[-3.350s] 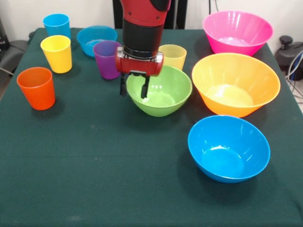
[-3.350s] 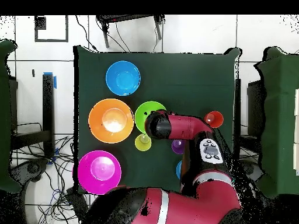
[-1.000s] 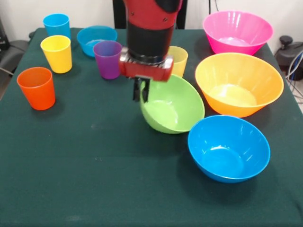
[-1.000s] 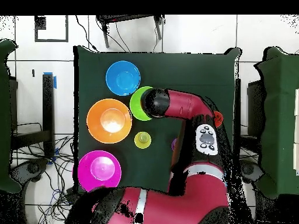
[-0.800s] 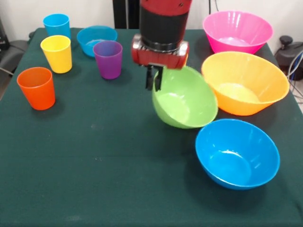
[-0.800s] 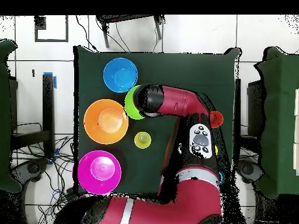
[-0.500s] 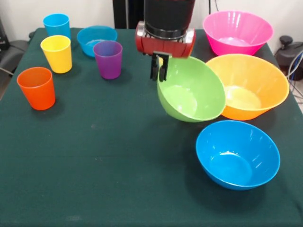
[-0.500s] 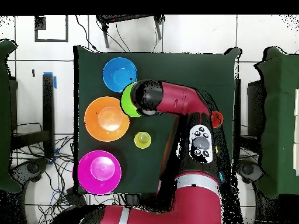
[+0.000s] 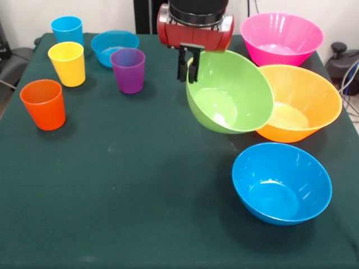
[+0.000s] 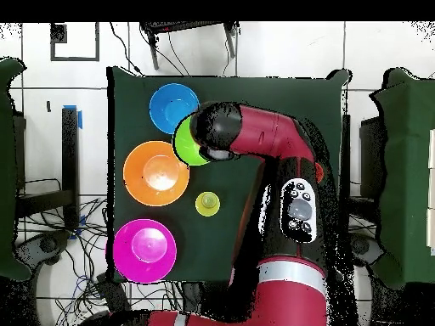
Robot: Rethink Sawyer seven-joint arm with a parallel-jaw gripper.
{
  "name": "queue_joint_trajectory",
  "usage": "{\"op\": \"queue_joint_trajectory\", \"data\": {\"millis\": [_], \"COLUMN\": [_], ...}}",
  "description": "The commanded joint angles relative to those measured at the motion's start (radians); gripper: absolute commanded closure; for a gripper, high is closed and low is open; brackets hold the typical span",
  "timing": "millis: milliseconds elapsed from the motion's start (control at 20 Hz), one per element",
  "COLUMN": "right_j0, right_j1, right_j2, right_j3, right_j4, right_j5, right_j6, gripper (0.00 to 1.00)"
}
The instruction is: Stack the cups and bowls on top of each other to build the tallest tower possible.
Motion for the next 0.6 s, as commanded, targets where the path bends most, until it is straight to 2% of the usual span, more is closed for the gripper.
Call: {"op": "queue_joint_trajectory", "data": {"millis": [50, 200, 400, 600], "right_j0": [-0.022, -0.023, 0.024, 0.057], "right_j1": [0.005, 0.012, 0.055, 0.11], "right_j2": [0.058, 0.054, 0.01, -0.009], "right_j3": [-0.121, -0.167, -0.302, -0.404], "right_j4": [0.018, 0.025, 0.003, -0.004], "right_j5": [0.18, 0.228, 0.335, 0.379], "right_j6": [0.08, 0.102, 0.181, 0.223], "gripper": [1.0, 1.0, 1.0, 1.0]}}
